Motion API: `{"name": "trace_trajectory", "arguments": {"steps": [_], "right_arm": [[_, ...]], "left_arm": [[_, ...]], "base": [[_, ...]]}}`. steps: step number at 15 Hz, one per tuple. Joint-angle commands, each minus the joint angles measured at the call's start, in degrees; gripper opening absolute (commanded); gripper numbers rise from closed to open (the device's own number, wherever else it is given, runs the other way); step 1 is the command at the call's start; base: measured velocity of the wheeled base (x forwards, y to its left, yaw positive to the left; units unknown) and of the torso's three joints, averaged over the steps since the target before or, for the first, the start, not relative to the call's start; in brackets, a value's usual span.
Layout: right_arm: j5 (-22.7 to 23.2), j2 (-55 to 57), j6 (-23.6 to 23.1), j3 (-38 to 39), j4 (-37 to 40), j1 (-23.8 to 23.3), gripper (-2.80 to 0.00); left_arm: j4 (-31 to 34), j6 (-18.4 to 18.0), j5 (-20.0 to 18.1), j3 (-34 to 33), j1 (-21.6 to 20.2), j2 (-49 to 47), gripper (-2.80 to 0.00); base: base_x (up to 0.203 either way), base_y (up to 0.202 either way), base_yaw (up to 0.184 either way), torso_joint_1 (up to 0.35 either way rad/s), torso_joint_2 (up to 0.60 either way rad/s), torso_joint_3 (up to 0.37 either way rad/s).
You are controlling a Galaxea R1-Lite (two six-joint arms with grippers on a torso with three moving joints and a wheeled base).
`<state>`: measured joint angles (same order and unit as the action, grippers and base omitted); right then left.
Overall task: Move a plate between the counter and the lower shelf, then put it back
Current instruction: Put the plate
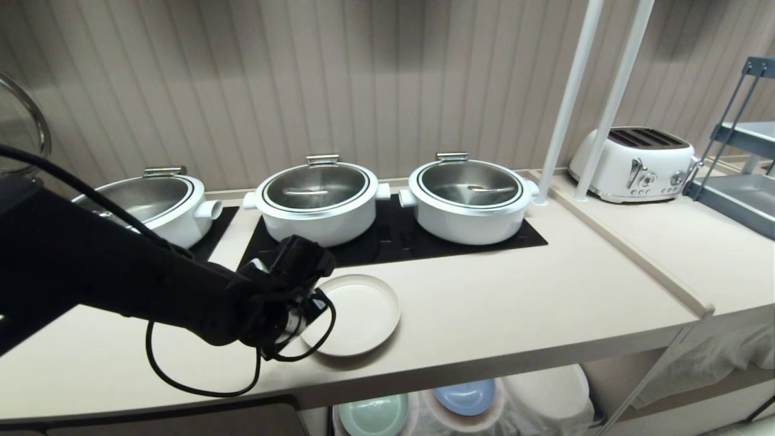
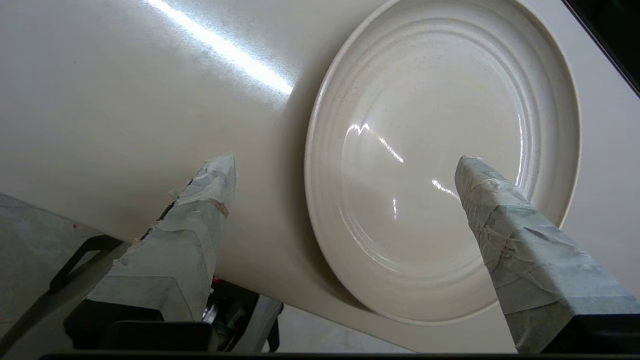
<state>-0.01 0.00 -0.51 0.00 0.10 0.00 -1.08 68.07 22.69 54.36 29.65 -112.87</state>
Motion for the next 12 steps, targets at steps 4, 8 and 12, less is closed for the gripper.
{"name": "trace_trajectory", "arguments": {"steps": [4,8,12], "right_arm": [[0.01,0.0,-0.02,0.0,-0.01,0.0,-2.8],[0.01,0.0,-0.02,0.0,-0.01,0.0,-2.8],[0.01,0.0,-0.02,0.0,-0.01,0.0,-2.8]], "left_arm": [[2.75,0.41,1.86,-1.14,0.06,5.97,0.0],[2.67,0.39,3.66,-4.23,0.32,8.5,0.0],[2.67,0.31,5.08,-5.93,0.67,10.91,-2.8]], "base": [[0.0,0.0,0.0,0.0,0.0,0.0],[0.0,0.0,0.0,0.0,0.0,0.0],[0.0,0.0,0.0,0.0,0.0,0.0]]}}
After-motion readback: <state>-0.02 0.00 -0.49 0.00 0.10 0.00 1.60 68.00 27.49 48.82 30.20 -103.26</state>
